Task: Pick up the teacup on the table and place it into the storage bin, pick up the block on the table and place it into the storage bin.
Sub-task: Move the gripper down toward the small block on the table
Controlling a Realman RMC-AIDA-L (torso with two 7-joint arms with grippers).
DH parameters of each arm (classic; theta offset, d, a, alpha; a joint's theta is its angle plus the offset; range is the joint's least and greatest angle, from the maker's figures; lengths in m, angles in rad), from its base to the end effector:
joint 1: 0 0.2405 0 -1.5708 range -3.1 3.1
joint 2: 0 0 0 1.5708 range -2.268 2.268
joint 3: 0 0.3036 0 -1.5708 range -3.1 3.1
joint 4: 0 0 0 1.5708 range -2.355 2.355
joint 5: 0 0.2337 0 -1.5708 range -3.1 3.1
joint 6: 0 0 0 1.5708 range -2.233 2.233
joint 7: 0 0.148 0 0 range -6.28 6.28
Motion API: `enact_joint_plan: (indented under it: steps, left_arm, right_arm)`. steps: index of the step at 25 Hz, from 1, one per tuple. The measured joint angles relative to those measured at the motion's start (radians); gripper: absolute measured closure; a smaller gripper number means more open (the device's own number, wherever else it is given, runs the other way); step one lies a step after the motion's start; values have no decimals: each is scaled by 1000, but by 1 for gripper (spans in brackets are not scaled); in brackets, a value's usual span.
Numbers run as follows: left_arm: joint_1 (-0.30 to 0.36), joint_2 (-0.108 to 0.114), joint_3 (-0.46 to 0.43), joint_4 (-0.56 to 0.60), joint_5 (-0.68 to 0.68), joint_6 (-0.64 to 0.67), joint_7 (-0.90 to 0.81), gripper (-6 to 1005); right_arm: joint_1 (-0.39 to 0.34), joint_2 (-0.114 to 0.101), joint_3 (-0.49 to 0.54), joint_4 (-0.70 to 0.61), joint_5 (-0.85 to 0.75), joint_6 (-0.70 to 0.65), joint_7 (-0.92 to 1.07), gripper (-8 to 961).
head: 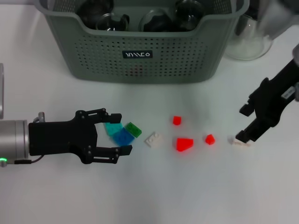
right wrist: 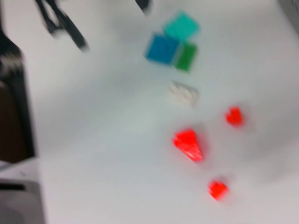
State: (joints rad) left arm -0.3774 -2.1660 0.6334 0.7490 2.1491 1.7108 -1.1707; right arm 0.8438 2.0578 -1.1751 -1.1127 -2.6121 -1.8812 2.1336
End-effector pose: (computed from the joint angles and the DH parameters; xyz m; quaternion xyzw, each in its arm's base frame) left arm -0.3389 0.2958 -0.0503 -0.9571 -0.1609 -0.2226 0.0926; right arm 0.1848 0.4090 -0.0104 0.9533 -0.1918 0.2331 0.0115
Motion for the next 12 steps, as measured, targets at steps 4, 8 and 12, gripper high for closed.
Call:
enact_joint_plan:
  steps: [4, 8, 12]
  left_arm:
    - [-1, 0, 0, -1, 0, -1, 0, 140]
    - [1, -2, 0, -5, -3, -3, 3, 140]
    - [5, -3, 0, -13, -7, -10, 5, 140]
  right_arm:
    - [20, 38, -22, 46, -125, 51, -4, 145]
    - [22, 42, -94, 81, -142, 101, 28, 145]
    - [10, 44, -170, 98, -138, 154, 52, 153]
